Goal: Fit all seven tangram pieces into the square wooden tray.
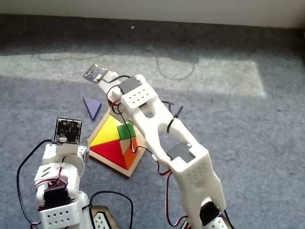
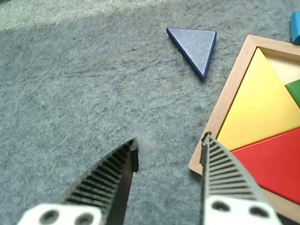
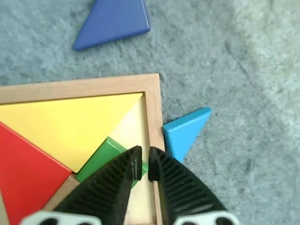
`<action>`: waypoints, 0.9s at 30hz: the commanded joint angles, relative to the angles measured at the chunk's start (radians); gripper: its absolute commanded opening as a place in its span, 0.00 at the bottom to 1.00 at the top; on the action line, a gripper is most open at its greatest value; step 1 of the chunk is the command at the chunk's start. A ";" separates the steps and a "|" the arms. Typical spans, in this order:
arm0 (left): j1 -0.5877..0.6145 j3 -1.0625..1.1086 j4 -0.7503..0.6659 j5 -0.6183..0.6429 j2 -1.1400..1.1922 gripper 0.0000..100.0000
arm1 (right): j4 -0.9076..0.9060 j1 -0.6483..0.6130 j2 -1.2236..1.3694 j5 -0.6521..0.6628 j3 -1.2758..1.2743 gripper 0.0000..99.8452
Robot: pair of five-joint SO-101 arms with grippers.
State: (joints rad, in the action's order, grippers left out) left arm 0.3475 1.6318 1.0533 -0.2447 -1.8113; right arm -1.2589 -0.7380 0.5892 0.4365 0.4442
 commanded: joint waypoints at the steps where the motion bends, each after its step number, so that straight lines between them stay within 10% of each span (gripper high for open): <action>1: 0.007 -0.016 0.002 0.003 -0.013 0.23 | -0.013 -0.021 -0.021 0.006 0.056 0.04; 27: 0.007 -0.016 0.002 0.003 -0.013 0.23 | 0.074 -0.001 0.124 -0.169 0.105 0.27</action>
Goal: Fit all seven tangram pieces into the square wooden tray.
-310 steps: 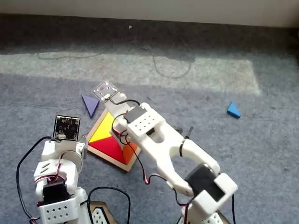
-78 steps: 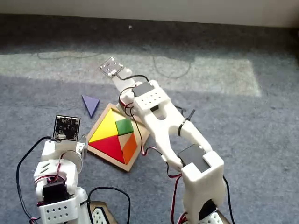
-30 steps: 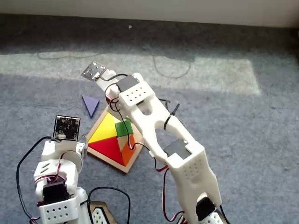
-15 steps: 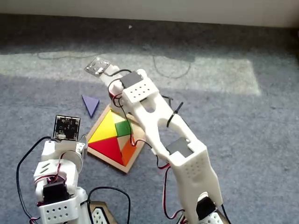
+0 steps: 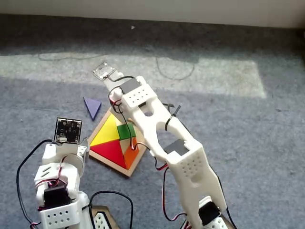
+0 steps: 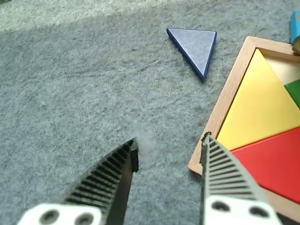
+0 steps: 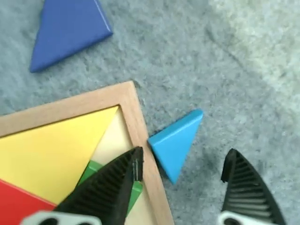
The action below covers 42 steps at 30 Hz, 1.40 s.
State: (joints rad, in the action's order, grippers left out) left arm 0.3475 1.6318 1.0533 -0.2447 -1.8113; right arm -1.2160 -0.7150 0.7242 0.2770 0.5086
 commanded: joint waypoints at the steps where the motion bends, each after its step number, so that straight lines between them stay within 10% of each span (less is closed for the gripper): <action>1: 0.007 -0.016 0.002 0.003 -0.013 0.23 | 0.031 -0.024 -0.012 -0.008 0.041 0.27; 31: 0.007 -0.016 0.002 0.003 -0.013 0.23 | -0.054 -0.038 0.067 0.080 0.127 0.27; 42: 0.007 -0.016 0.002 0.003 -0.013 0.23 | -0.064 -0.038 0.081 0.097 0.128 0.13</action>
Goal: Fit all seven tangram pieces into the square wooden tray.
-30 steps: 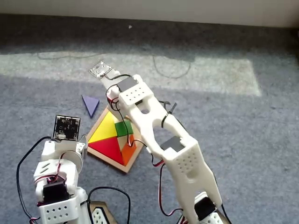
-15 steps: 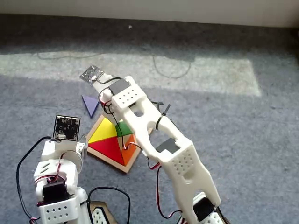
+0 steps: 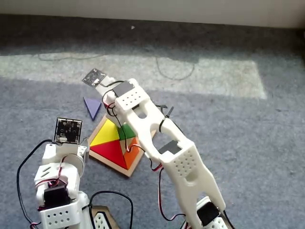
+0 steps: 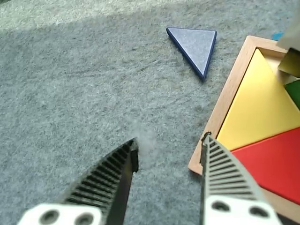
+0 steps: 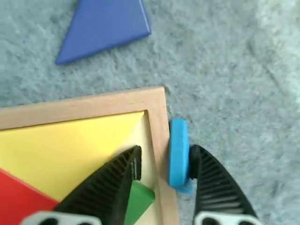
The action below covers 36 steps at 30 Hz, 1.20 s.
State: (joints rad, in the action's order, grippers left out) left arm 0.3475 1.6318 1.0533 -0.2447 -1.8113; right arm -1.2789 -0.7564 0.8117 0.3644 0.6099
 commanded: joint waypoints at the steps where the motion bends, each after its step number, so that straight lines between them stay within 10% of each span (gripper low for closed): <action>1: 0.007 -0.016 0.002 0.003 -0.013 0.23 | -0.001 0.005 -0.012 0.009 0.027 0.13; 36: 0.007 -0.016 0.002 0.003 -0.013 0.23 | -0.064 0.096 -0.127 0.054 0.019 0.04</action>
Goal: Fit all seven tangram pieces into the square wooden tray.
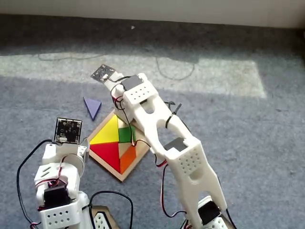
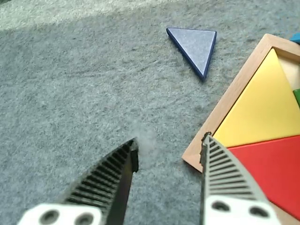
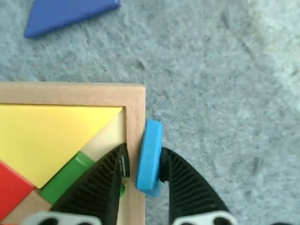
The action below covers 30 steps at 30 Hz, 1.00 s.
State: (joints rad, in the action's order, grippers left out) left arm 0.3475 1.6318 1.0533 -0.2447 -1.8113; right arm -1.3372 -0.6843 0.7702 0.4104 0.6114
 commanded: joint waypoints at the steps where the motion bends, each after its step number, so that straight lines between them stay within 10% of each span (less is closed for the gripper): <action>1: 0.007 -0.016 0.002 0.003 -0.013 0.23 | -0.007 0.024 -0.087 0.006 0.016 0.06; 30: 0.007 -0.016 0.002 0.003 -0.013 0.23 | -0.113 0.047 -0.088 0.006 0.079 0.15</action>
State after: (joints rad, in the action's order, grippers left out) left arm 0.3475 1.6318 1.0533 -0.2447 -1.8113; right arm -1.4431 -0.6736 0.7672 0.4074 0.6329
